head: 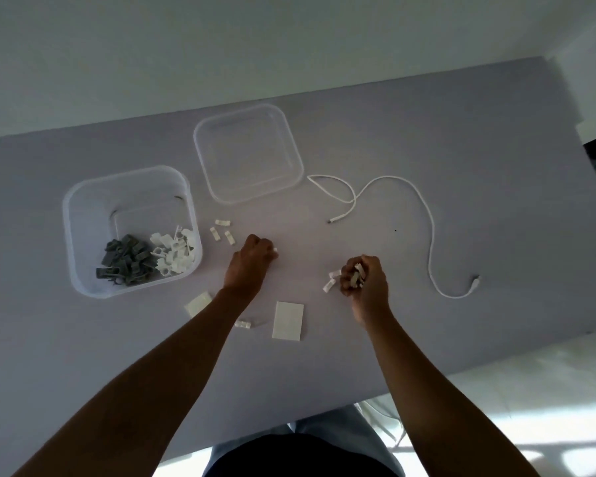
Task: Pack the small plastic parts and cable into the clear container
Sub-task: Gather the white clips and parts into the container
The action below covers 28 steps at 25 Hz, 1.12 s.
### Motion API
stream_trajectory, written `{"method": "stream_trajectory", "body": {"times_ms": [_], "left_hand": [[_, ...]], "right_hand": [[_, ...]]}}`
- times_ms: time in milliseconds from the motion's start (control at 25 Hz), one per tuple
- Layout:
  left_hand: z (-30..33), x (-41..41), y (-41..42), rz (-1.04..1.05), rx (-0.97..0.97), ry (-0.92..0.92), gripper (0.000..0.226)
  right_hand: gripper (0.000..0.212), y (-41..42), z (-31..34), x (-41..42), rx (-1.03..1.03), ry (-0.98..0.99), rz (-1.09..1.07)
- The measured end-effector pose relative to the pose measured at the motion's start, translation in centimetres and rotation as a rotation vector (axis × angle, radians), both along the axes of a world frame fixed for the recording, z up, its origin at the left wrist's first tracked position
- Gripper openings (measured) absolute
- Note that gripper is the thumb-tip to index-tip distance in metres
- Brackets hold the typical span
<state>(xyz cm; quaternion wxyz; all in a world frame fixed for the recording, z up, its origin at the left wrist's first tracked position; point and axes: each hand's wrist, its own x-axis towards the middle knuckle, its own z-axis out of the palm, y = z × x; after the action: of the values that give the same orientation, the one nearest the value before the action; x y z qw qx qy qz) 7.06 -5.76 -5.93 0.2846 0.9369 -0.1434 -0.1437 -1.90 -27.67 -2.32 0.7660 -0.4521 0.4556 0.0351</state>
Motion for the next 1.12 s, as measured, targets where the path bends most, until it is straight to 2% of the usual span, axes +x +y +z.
{"method": "stream_trajectory", "body": {"times_ms": [120,160,240,400,520,640,720,840,920,1000,1040,1120], "left_hand": [[-0.3,0.0,-0.4,0.033,0.015,0.042,0.02],[0.0,0.1,-0.8,0.08,-0.003,0.088,0.021],[1.1,0.6,-1.6,0.245,-0.089,0.219,0.02],[2.4,2.0,-2.2,0.642,-0.526,0.655,0.011],[3.1,2.4,-1.5,0.822,-0.656,0.763,0.02],[3.9,2.3,-0.7,0.824,-0.641,0.756,0.025],[4.4,2.1,-0.2,0.778,-0.674,0.787,0.019],[5.2,2.0,0.5,0.725,-0.866,0.902,0.011],[5.6,2.1,0.8,0.695,-1.012,0.953,0.009],[5.6,2.2,0.9,0.703,-1.083,0.975,0.034],[5.7,2.3,0.8,0.714,-1.06,0.976,0.046],[5.1,2.5,0.6,0.743,-0.883,0.894,0.05]], "right_hand": [[0.031,-0.9,-1.6,-0.9,-0.606,0.13,0.216],[0.027,-0.9,-1.9,-1.4,-0.745,0.144,0.313],[0.023,-0.8,-2.0,-2.3,-0.871,0.134,0.474],[0.035,-0.1,-2.3,-3.2,-0.973,0.06,0.852],[0.045,0.2,-2.3,-3.1,-0.999,0.038,0.98],[0.045,0.7,-2.3,-2.9,-1.026,0.016,1.009],[0.038,1.2,-2.3,-2.6,-1.05,0.022,0.994],[0.028,2.1,-2.2,-2.6,-1.14,0.001,0.986],[0.03,2.4,-2.3,-2.7,-1.143,0.001,0.982],[0.03,2.5,-2.3,-2.9,-1.138,0.012,0.984],[0.026,2.5,-2.3,-2.9,-1.154,-0.002,0.989],[0.017,2.5,-2.5,-2.8,-1.185,-0.017,1.006]]}}
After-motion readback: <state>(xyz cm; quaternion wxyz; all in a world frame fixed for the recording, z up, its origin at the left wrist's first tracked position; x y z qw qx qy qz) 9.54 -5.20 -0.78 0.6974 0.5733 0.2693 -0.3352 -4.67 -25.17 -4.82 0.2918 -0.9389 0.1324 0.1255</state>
